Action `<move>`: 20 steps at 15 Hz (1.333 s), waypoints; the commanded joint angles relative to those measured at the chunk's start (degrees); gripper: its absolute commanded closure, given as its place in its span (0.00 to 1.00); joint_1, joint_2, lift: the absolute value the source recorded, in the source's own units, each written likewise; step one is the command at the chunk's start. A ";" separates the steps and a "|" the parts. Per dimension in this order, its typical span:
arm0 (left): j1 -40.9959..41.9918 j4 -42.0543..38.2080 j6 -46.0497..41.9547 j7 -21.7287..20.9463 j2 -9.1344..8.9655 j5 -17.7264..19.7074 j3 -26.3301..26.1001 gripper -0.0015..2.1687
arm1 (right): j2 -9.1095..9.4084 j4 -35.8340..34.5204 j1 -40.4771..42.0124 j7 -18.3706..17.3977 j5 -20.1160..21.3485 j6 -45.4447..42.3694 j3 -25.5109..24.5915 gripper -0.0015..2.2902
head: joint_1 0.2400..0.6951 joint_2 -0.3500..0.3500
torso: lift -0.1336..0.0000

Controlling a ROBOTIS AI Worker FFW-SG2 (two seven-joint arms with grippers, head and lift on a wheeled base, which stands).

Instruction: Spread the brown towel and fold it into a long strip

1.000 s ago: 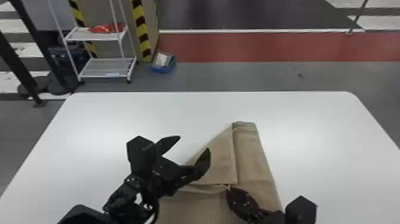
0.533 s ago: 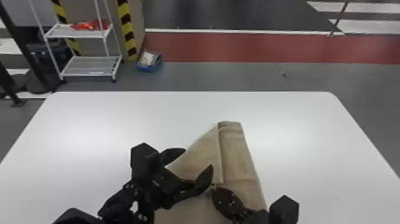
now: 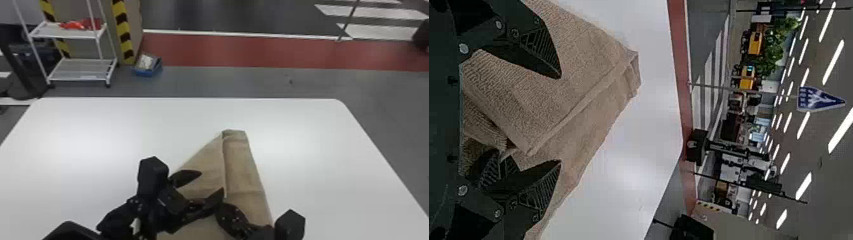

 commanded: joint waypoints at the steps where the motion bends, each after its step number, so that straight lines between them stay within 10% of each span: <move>1: -0.08 0.30 2.30 -0.33 -0.09 -0.44 -0.03 0.18 | -0.07 0.01 0.05 0.09 -0.07 -0.07 -0.02 0.65 | 1.00 0.37 | 0.08; 20: -1.13 0.21 7.23 -1.03 -0.35 -0.97 -0.47 0.34 | -0.25 0.19 -0.22 0.35 -1.04 -0.42 -0.19 0.65 | 1.00 0.37 | 0.08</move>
